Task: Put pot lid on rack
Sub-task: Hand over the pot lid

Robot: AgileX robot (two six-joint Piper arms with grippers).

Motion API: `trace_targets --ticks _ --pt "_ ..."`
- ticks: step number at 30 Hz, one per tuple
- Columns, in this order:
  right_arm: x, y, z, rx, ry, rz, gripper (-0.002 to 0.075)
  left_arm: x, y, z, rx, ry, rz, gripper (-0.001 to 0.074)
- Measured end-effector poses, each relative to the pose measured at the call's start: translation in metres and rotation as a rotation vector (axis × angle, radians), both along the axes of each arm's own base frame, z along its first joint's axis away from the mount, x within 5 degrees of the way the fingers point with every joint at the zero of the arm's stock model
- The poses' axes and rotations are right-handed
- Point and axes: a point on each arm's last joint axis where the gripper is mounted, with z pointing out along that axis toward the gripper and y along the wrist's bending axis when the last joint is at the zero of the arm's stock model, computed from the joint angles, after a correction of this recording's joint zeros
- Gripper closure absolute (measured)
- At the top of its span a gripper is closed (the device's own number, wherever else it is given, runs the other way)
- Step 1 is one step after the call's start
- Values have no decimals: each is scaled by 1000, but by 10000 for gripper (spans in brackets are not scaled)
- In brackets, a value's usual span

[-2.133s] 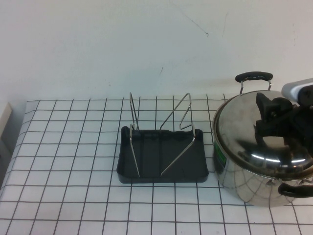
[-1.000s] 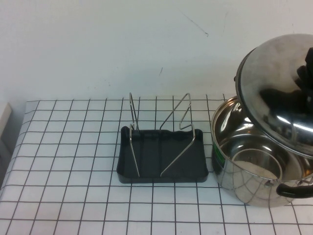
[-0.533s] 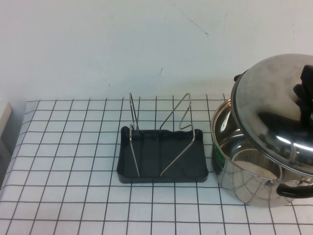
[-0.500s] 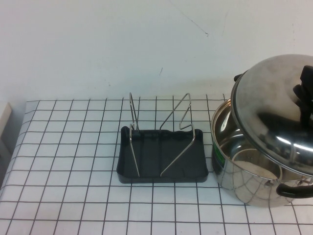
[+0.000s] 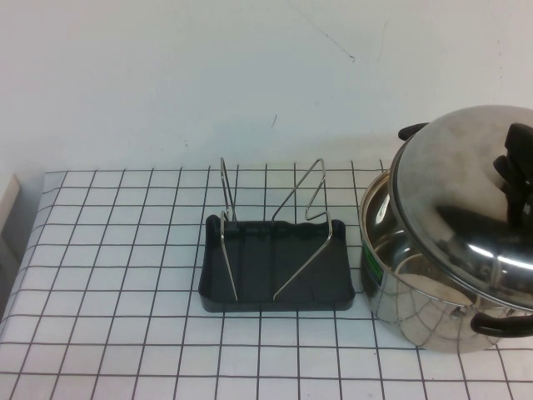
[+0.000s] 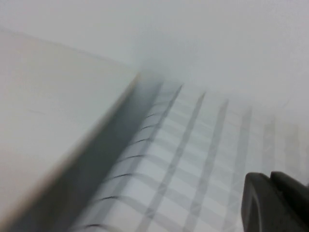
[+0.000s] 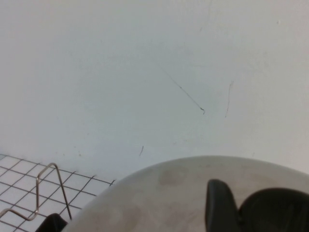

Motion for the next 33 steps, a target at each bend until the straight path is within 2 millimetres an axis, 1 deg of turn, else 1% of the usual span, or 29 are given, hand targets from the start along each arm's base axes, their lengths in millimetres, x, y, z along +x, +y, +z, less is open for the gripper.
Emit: trace_targets --ticks 1,3,4,6,7,9,13,16,20,24,27,29,31,33 --pt "0 0 0 -1 4 2 389 1 -2 4 -204 -62 14 738" --pt "0 0 -1 -1 10 5 389 2 -1 12 -540 -178 48 738" --pt "0 0 -1 1 13 5 389 2 0 16 -669 -228 66 738" --pt "0 1 -1 9 18 5 389 1 4 20 -804 -301 96 738" --pt "0 1 -1 11 21 6 389 1 5 22 -832 -328 110 738" --pt "0 1 -2 14 24 6 389 0 7 24 -843 -353 123 737" --pt "-1 1 -2 24 30 6 389 1 7 23 -841 -343 117 738" --pt "1 2 -4 28 44 6 389 1 7 23 -890 -348 120 738" --pt "8 5 -11 103 106 -10 389 1 4 22 -958 -326 104 737" --pt "19 10 -23 148 153 -26 389 2 -14 13 -988 -148 -27 738" --pt "26 13 -28 172 154 -23 389 -1 -32 9 -969 4 -190 737" --pt "30 17 -28 186 118 -2 389 -2 -41 19 -943 38 -312 738" --pt "32 21 -26 195 66 37 389 -1 -48 35 -938 24 -419 737" --pt "34 26 -22 212 1 83 389 4 -52 52 -894 17 -505 737"
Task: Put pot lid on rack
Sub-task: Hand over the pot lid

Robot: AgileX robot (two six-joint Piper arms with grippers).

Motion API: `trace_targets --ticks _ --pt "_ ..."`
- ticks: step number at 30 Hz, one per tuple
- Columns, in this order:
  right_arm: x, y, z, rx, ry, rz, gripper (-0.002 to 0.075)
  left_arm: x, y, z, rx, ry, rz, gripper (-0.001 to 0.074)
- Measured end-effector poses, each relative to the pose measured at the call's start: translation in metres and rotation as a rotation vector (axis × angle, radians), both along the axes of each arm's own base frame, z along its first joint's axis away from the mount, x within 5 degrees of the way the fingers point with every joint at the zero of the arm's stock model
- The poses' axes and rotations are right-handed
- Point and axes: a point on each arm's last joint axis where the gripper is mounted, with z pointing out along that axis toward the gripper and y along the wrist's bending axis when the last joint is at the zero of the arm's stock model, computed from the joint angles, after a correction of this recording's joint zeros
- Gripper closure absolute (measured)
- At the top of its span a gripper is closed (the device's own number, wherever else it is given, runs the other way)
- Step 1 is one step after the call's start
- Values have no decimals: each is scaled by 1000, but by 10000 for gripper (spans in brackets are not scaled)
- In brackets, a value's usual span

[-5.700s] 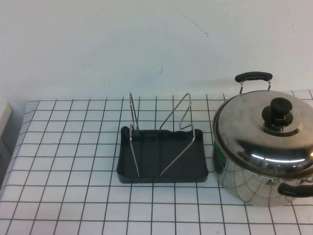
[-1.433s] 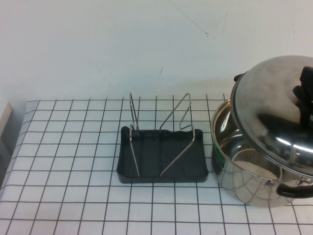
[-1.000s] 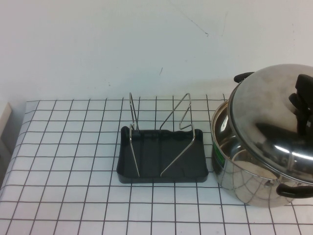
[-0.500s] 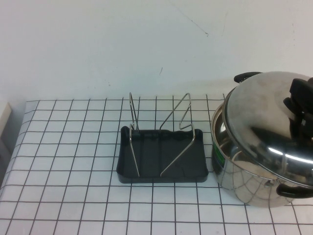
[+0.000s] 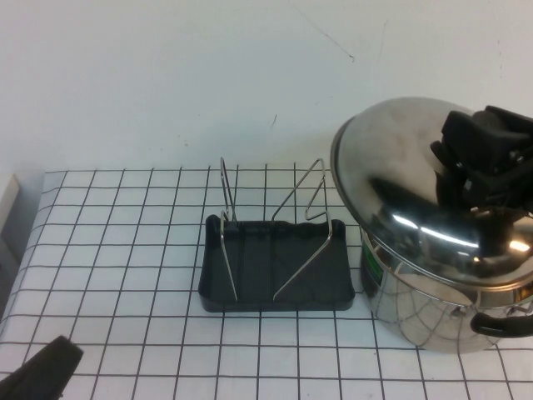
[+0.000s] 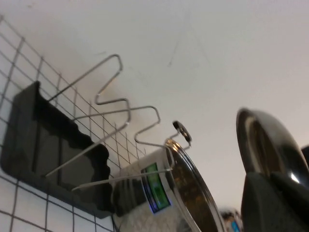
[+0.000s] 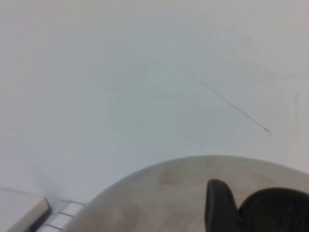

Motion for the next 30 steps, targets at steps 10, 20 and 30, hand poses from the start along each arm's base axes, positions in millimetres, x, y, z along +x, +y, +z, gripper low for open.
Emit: trace_targets --ticks 10,20,30 --pt "0 12 9 56 -156 122 389 64 -12 68 233 -143 -388 375" --pt "-3 15 15 69 -233 162 389 137 -46 110 213 -161 -644 140" --pt "-4 16 16 65 -247 179 389 174 -117 126 284 -201 -730 150"
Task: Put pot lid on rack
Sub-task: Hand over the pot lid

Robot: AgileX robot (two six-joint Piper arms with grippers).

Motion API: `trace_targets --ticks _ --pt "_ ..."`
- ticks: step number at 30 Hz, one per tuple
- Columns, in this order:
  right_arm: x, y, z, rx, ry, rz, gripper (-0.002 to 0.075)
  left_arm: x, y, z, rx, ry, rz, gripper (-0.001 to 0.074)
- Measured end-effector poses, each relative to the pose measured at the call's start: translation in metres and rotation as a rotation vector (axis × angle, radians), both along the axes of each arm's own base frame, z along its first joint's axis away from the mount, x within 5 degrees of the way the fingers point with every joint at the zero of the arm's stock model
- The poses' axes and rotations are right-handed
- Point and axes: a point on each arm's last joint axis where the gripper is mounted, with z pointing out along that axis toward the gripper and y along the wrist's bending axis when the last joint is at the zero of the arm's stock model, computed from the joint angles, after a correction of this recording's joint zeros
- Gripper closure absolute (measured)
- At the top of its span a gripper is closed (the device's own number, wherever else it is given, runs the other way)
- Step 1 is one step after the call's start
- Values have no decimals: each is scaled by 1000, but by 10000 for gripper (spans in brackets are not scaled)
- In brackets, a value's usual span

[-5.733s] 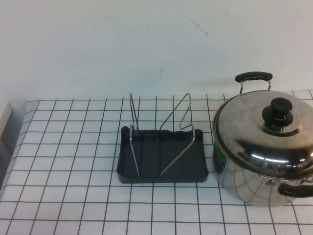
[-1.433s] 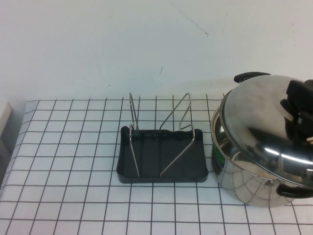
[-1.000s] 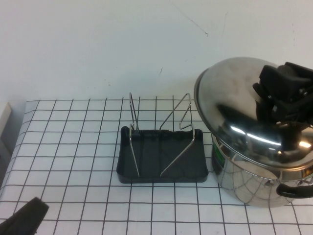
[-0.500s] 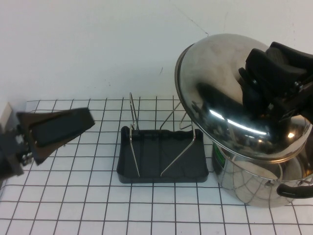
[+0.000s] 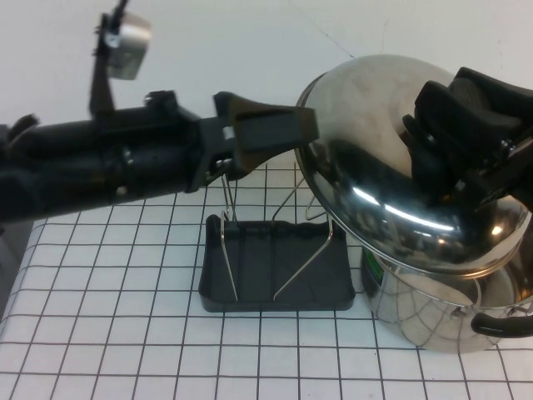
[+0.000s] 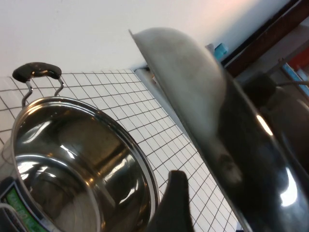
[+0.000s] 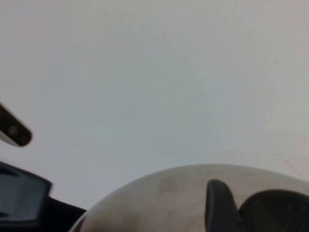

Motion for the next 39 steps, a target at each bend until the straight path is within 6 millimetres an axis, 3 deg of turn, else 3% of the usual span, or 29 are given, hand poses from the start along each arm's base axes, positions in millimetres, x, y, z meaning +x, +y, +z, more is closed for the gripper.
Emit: trace_targets --ticks 6,20,22,26,28,35,39 --pt "-1 0 3 18 -30 11 389 17 -13 -3 3 22 -2 150" --pt "-4 3 3 -20 -56 43 389 23 -43 5 4 -5 -40 166" --pt "-4 4 3 -21 -57 45 389 24 -44 4 0 7 -43 214" --pt "-4 5 1 -45 -55 52 389 23 -45 6 -38 55 -58 419" --pt "-4 5 1 -47 -55 57 389 22 -45 7 -51 65 -71 473" --pt "-4 6 0 -53 -46 65 379 21 -45 7 -54 67 -81 504" --pt "-5 6 0 -55 -47 66 205 21 -46 7 -20 32 -80 640"
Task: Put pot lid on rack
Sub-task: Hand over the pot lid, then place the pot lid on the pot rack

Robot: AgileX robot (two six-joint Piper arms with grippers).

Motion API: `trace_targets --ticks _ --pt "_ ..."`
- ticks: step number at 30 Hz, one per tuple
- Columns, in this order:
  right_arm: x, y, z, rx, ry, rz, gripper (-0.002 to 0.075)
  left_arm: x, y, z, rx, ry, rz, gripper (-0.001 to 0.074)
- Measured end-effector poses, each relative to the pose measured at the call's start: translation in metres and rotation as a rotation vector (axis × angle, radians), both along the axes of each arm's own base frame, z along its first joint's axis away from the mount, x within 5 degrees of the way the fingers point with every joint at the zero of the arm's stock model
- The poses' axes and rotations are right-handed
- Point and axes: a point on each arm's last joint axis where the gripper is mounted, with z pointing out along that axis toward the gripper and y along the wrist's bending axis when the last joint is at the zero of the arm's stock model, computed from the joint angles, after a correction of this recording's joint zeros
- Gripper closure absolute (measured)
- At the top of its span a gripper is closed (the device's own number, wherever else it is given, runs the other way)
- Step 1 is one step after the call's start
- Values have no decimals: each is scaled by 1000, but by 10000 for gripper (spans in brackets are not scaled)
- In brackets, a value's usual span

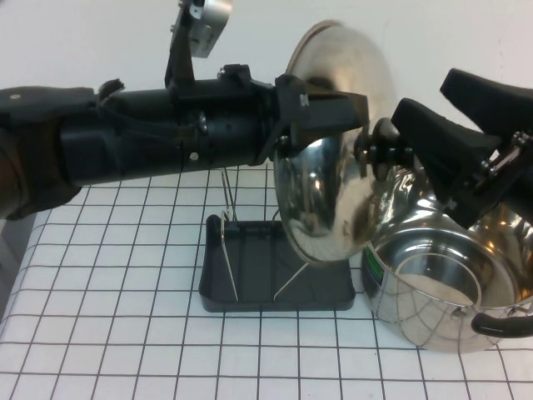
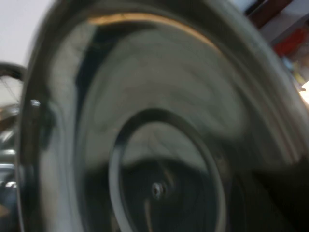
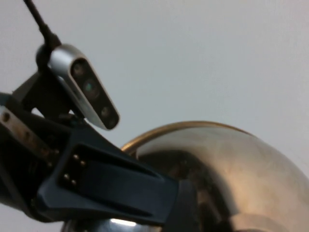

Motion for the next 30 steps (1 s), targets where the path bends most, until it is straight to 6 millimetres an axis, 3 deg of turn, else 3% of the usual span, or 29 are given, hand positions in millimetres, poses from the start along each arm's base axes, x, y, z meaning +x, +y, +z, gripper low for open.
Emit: trace_targets --ticks 2,5,11,19,26,30 --pt "0 0 1 -3 -14 0 139 5 0 -2 14 -4 24 640" --pt "0 0 2 -26 -38 -9 99 6 -1 -2 24 -35 19 640" --pt "-9 -5 13 -69 -117 -34 85 8 0 2 38 -80 44 640" --pt "-43 -29 40 -239 -195 -161 83 5 5 9 217 -200 111 640" --pt "-66 -50 45 -322 -98 -250 83 -26 -35 21 443 -341 101 640" --pt "-74 -57 46 -336 -70 -274 83 -36 -56 10 633 -333 126 640"
